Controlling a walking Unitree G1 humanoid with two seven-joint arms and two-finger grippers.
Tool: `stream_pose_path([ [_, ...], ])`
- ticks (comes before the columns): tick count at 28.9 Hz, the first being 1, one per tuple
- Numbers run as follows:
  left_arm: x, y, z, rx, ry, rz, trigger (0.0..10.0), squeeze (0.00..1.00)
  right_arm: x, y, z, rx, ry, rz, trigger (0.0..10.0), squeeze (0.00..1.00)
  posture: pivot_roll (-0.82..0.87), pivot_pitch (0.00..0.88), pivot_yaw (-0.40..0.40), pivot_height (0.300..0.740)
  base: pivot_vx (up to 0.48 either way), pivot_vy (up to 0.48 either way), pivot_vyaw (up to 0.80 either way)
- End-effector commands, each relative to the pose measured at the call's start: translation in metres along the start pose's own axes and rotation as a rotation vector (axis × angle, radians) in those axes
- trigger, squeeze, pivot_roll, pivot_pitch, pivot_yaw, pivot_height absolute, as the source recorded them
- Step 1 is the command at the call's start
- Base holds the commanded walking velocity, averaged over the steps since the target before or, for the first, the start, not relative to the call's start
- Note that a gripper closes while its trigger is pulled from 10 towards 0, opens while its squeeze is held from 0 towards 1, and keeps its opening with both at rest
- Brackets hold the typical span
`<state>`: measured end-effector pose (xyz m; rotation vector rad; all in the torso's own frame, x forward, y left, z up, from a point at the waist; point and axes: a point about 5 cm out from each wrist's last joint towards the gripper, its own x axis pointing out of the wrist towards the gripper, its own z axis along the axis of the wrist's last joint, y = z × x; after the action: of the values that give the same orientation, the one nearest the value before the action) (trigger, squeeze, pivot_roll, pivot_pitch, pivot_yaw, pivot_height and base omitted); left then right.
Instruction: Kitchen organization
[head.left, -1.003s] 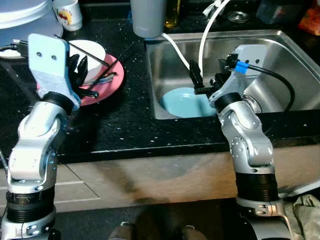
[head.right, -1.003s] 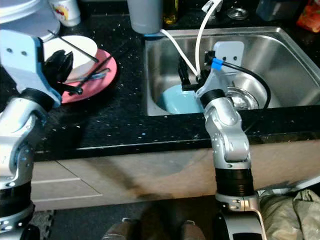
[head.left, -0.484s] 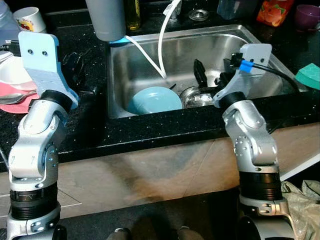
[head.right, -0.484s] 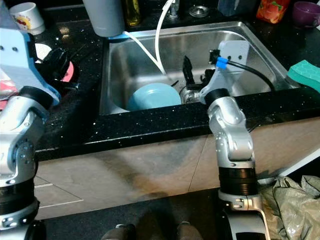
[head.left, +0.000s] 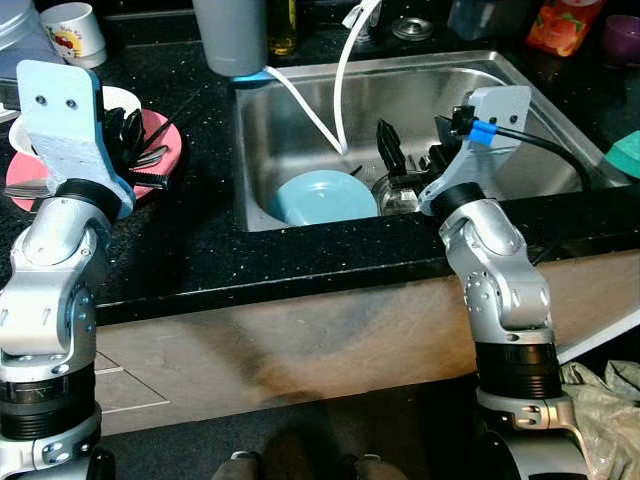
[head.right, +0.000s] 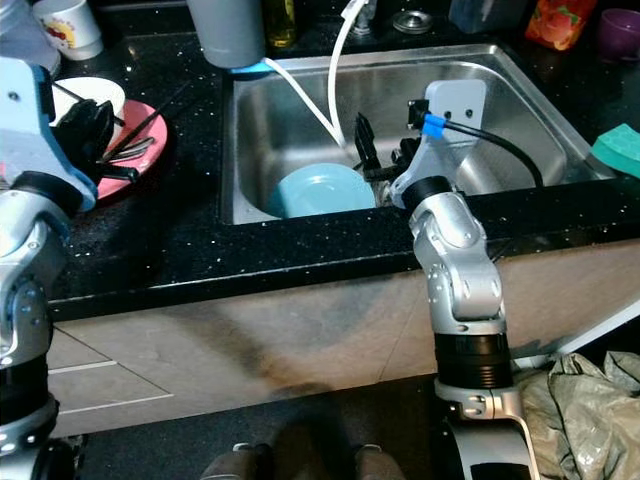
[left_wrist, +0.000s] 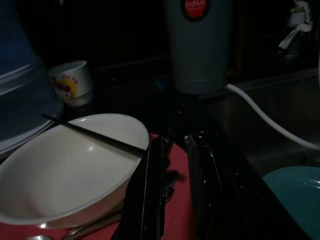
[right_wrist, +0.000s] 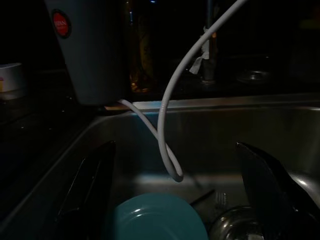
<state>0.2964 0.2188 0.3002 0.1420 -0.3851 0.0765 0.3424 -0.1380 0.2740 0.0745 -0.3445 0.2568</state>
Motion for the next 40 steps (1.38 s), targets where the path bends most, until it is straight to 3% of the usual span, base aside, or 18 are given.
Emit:
stream_pose_path([
  [1,-0.001,0.001,0.003,0.008,-0.013,-0.003,10.0,0.00,0.001,0.001,-0.001,0.012,0.005,0.013,10.0,0.00,0.04,0.173,0.006,0.740,0.000,0.000,0.00],
  [6,0.002,0.003,0.010,0.036,-0.040,0.012,10.0,0.00,0.002,0.001,0.000,0.037,0.006,0.023,10.0,0.00,0.04,0.176,0.006,0.740,0.000,0.000,0.00],
  [7,0.002,0.004,0.013,0.066,-0.052,0.015,10.0,0.00,0.003,0.002,0.000,0.061,0.004,0.039,10.0,0.00,0.04,0.177,0.006,0.740,0.000,0.000,0.00],
  [9,0.004,0.010,0.012,0.206,-0.015,0.033,10.0,0.00,0.004,0.004,0.003,0.108,-0.006,0.090,10.0,0.00,0.04,0.178,0.004,0.740,0.000,0.000,0.00],
  [11,0.003,0.015,0.008,0.255,0.014,0.046,10.0,0.00,0.004,0.005,0.004,0.110,-0.009,0.107,10.0,0.00,0.04,0.180,0.004,0.740,0.000,0.000,0.00],
  [18,-0.002,0.026,-0.006,0.283,0.187,0.190,10.0,0.00,0.007,0.009,0.006,0.104,-0.011,0.149,10.0,0.00,0.04,0.185,-0.004,0.740,0.000,0.000,0.00],
  [21,0.001,0.015,-0.007,0.298,0.176,0.133,10.0,0.03,0.008,0.010,0.007,0.107,-0.016,0.150,10.0,0.00,0.04,0.184,-0.006,0.740,0.000,0.000,0.00],
  [22,0.003,0.008,-0.006,0.315,0.158,0.093,10.0,0.91,0.008,0.010,0.007,0.110,-0.017,0.152,10.0,0.00,0.04,0.184,-0.003,0.740,0.000,0.000,0.00],
  [23,0.003,0.008,-0.006,0.315,0.158,0.093,10.0,0.91,0.008,0.010,0.007,0.110,-0.017,0.152,10.0,0.00,0.04,0.184,-0.003,0.740,0.000,0.000,0.00],
  [24,0.005,0.004,-0.005,0.324,0.151,0.071,10.0,1.00,0.007,0.009,0.008,0.112,-0.018,0.153,10.0,0.00,0.04,0.184,-0.001,0.740,0.000,0.000,0.00],
  [33,0.008,-0.002,-0.007,0.482,0.158,0.020,10.0,1.00,0.006,0.009,0.008,0.118,-0.013,0.153,10.0,0.00,0.03,0.189,0.000,0.740,0.000,0.000,0.00],
  [34,0.009,-0.002,-0.008,0.519,0.160,0.015,10.0,0.47,0.006,0.009,0.007,0.122,-0.010,0.152,10.0,0.00,0.03,0.189,0.000,0.740,0.000,0.000,0.00],
  [35,0.010,-0.002,-0.008,0.558,0.160,0.005,10.0,0.20,0.006,0.009,0.007,0.125,-0.008,0.152,10.0,0.00,0.03,0.194,-0.002,0.740,0.000,0.000,0.00],
  [37,0.011,-0.002,-0.008,0.582,0.160,-0.002,10.0,0.20,0.006,0.009,0.007,0.127,-0.007,0.152,10.0,0.00,0.03,0.194,-0.002,0.740,0.000,0.000,0.00],
  [38,0.014,-0.003,-0.009,0.631,0.150,-0.021,10.0,0.00,0.006,0.008,0.007,0.129,-0.007,0.151,10.0,0.00,0.03,0.196,-0.003,0.740,0.000,0.000,0.00],
  [40,0.015,-0.003,-0.009,0.644,0.147,-0.027,10.0,0.00,0.006,0.008,0.007,0.130,-0.007,0.151,10.0,0.00,0.03,0.197,-0.002,0.740,0.000,0.000,0.00],
])
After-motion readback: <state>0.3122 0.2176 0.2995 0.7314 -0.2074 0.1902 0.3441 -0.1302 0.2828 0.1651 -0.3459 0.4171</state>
